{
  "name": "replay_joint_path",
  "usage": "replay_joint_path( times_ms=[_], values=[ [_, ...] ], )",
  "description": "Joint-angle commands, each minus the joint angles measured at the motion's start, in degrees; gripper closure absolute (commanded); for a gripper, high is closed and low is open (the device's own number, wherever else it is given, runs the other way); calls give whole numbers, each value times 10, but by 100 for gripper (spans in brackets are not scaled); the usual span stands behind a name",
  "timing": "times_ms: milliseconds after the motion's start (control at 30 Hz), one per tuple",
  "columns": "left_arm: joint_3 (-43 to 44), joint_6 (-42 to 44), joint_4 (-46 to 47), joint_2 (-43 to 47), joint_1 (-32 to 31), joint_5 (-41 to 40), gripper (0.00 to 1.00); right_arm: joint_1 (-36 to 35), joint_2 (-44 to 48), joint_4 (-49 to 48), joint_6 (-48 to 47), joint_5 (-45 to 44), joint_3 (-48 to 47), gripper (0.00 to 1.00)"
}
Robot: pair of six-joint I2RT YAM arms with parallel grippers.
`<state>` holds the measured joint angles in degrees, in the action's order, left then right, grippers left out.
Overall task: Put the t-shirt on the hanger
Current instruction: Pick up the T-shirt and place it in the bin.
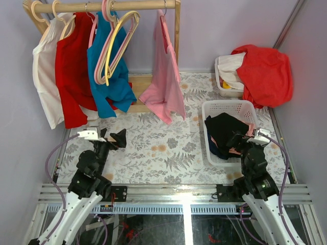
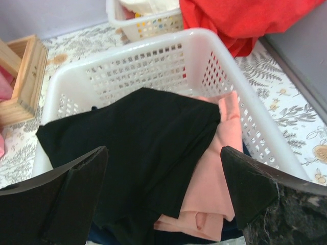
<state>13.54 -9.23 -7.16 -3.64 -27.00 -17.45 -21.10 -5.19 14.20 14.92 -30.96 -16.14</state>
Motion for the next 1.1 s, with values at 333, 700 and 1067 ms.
replay_joint_path(
  times_ms=[333, 700, 1067],
  values=[
    [24, -21, -55, -2, -4, 2, 0, -1, -43, 5, 18, 98, -19, 1],
    [41, -27, -27, -108, -3, -14, 0, -1, -73, -25, 5, 136, -13, 1],
    [45, -64, -19, -116, -3, -42, 0, -2, -127, -20, 53, 160, -68, 1]
  ],
)
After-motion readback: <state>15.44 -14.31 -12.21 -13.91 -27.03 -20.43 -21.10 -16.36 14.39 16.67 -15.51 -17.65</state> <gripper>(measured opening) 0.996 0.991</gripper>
